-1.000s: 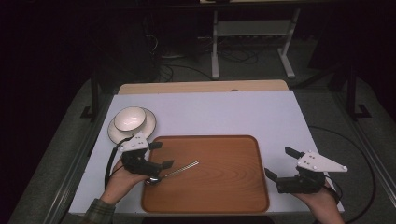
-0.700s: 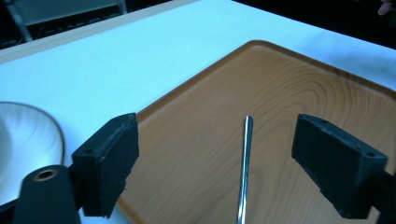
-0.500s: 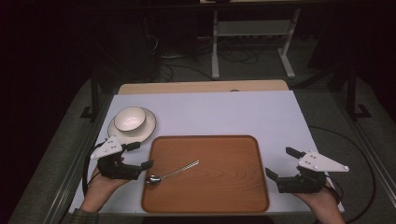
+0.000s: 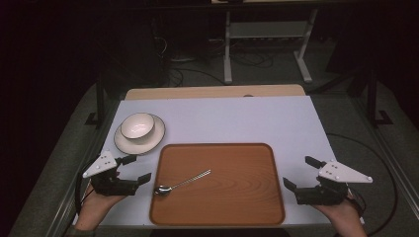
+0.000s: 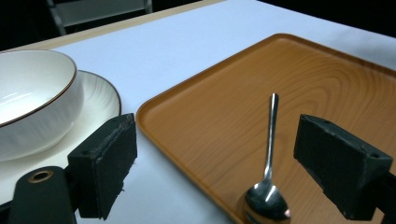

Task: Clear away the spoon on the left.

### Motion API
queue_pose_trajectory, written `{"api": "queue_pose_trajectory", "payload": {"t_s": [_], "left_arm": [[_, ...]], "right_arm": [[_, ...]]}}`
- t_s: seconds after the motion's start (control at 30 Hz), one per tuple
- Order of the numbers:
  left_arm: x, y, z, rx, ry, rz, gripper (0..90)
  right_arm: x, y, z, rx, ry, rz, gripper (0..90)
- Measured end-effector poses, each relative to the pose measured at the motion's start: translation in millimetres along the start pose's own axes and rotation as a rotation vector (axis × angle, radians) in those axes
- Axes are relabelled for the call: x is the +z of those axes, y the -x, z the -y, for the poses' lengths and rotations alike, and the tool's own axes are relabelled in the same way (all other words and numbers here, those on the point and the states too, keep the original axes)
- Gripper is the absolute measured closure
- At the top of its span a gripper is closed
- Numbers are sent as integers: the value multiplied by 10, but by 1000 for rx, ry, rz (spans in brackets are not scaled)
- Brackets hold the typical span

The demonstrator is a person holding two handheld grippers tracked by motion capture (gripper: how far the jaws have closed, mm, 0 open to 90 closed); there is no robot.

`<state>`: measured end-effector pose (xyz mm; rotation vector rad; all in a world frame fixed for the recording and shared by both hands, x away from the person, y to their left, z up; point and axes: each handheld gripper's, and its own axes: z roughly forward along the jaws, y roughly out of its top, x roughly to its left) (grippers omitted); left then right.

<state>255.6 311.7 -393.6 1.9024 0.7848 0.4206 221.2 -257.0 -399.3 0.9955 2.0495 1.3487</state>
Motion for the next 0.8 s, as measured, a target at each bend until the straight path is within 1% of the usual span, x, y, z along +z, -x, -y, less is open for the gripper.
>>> {"api": "queue_pose_trajectory", "payload": {"t_s": [0.2, 0.8], "left_arm": [[7, -23, 46, -2, -13, -1, 131], [24, -5, 39, 9, -17, 4, 132]], "right_arm": [[-3, 16, 17, 2, -6, 0, 16], [-6, 16, 19, 0, -6, -3, 16]]}}
